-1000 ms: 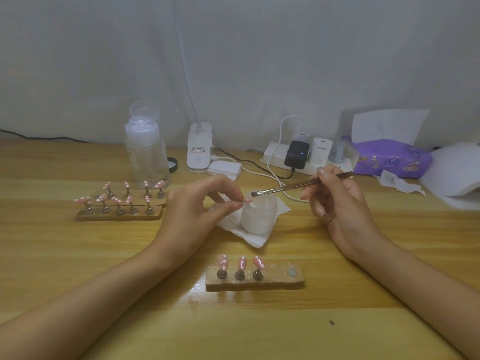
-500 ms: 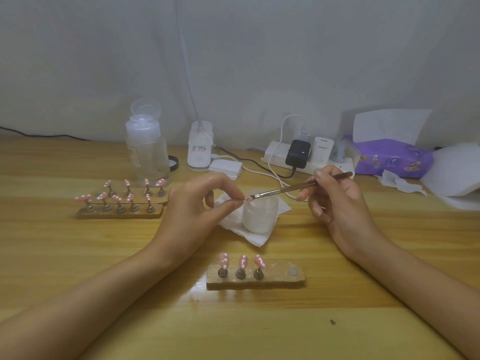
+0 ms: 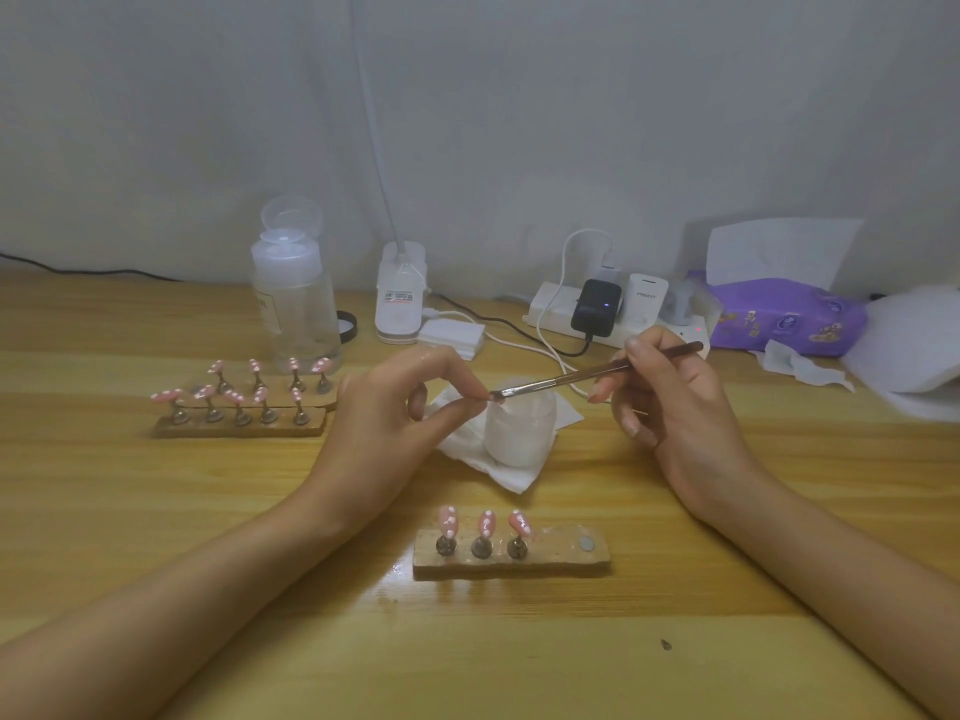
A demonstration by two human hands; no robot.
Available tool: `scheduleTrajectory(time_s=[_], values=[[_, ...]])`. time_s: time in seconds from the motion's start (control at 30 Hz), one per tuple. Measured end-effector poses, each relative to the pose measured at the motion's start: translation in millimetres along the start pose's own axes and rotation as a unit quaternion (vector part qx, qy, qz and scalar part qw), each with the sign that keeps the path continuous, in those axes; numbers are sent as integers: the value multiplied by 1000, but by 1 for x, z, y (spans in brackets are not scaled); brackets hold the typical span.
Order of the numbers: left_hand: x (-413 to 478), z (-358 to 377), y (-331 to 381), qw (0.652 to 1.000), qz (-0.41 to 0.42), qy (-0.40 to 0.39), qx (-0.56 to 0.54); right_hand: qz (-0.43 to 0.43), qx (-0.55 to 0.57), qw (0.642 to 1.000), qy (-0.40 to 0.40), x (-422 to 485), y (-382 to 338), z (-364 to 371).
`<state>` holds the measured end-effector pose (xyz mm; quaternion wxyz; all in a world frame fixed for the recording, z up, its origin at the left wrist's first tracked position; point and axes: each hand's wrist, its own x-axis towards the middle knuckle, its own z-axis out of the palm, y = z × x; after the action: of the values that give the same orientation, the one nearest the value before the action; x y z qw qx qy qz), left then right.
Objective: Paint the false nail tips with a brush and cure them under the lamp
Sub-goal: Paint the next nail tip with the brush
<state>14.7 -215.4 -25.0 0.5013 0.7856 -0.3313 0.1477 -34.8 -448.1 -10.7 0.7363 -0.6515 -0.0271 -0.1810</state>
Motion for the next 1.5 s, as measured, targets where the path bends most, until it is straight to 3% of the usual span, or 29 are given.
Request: scheduleTrajectory(time_s=[1.5], values=[[-1, 0, 5, 999, -42, -19, -16, 5, -4, 999, 36, 1, 1, -3]])
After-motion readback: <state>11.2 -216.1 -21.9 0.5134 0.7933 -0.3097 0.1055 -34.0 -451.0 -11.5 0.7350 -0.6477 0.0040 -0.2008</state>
